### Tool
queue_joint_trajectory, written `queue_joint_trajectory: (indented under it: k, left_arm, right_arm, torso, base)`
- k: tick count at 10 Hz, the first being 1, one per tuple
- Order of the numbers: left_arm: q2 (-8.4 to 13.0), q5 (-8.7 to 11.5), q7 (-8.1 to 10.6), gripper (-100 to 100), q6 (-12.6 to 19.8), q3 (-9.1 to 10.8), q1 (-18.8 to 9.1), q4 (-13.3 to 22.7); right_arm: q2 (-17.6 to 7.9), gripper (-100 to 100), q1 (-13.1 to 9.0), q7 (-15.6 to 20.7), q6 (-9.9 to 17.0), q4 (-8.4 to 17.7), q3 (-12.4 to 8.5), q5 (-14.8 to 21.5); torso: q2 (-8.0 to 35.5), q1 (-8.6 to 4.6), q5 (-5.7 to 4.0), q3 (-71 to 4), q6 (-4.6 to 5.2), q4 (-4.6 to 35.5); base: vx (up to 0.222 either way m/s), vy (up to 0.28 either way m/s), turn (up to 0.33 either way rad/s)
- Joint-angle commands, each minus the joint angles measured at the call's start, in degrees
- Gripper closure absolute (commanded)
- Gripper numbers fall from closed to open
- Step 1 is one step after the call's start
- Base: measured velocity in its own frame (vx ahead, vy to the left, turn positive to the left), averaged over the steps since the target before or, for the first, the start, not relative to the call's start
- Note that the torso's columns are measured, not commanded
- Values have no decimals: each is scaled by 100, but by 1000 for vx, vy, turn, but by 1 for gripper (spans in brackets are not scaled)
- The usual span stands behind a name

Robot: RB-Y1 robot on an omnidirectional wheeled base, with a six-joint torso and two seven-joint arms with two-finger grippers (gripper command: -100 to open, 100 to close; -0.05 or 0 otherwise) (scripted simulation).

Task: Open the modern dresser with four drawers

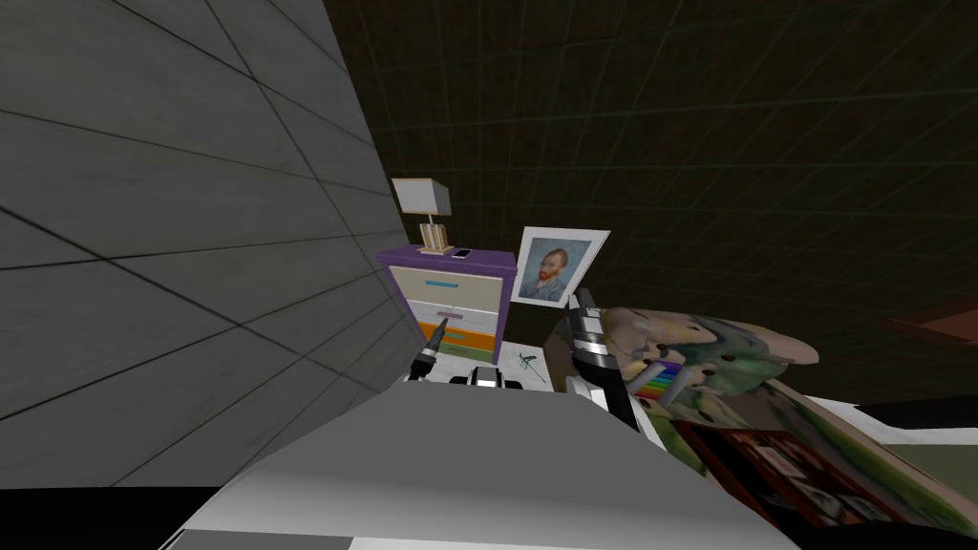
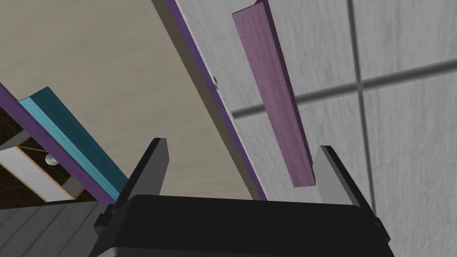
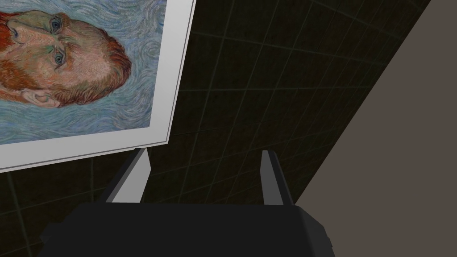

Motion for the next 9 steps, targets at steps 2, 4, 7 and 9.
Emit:
queue_joint_trajectory:
  k: [2, 4, 7, 9]
  left_arm:
    - [15, -70, -2, -100, -161, 24, -137, 534]
    - [37, -109, 3, -100, -225, 35, -206, 796]
    - [-32, -58, -108, -100, -201, 4, -114, 737]
    - [-189, 58, -316, -100, -75, -78, 181, 406]
  right_arm:
    - [0, 0, 0, 0, 0, 0, 0, 0]
    - [0, 0, 0, 0, 0, 0, 0, 0]
    - [0, 0, -1, 0, 0, 0, 0, 0]
    - [-1, 0, -1, 0, 0, 0, 0, 0]
  torso:
    - [14, 4, 1, 9, 0, 4]
    - [13, 0, 0, 9, 0, 4]
    - [24, 2, 0, 15, 0, 7]
    - [15, 16, 4, 11, 1, 5]
  base:
    - [71, -7, -8]
    - [73, -10, -8]
    - [40, 2, -31]
    - [42, 72, -146]
